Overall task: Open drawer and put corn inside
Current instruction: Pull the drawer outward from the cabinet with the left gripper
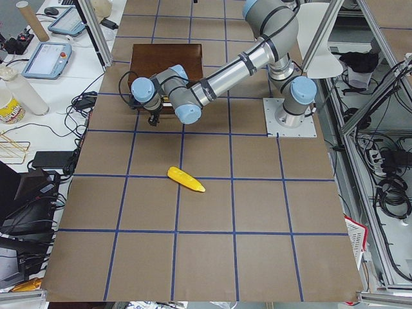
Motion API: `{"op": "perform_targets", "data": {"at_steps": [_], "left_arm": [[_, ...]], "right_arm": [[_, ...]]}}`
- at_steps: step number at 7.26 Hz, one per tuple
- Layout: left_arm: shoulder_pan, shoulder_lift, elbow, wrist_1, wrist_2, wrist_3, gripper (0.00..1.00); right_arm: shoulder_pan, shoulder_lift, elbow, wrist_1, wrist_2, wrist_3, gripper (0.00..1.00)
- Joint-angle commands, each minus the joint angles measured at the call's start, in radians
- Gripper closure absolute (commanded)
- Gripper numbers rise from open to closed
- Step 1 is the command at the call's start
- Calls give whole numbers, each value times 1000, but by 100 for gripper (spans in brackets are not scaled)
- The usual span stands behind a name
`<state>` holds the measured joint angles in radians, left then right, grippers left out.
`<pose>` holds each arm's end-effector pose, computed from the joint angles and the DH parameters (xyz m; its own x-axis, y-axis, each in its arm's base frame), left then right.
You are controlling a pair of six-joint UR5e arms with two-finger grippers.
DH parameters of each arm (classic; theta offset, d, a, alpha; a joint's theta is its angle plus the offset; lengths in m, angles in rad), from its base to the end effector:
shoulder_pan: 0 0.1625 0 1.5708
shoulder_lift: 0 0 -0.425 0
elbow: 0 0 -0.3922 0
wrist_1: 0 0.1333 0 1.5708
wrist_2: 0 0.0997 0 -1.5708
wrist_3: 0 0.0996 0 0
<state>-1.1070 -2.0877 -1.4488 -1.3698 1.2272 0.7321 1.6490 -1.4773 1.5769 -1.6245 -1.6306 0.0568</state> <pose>0.1424 -0.6576 0.2699 -0.8981 0.2302 0.3747 0.2170 0.9731 -0.0776 0.1680 -0.5134 0.4428 -0.9978 -0.0240 0.0622 -0.0214 0.9989 0.0424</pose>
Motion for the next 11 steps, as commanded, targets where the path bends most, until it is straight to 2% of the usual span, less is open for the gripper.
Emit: {"op": "perform_targets", "data": {"at_steps": [1, 9, 11], "left_arm": [[15, -9, 13, -5, 0, 20, 0], [50, -31, 60, -31, 48, 102, 0], [91, -43, 62, -43, 48, 124, 0]], "right_arm": [[0, -1, 0, 0, 0, 0, 0], [0, 0, 0, 0, 0, 0, 0], [0, 0, 0, -1, 0, 0, 0]]}}
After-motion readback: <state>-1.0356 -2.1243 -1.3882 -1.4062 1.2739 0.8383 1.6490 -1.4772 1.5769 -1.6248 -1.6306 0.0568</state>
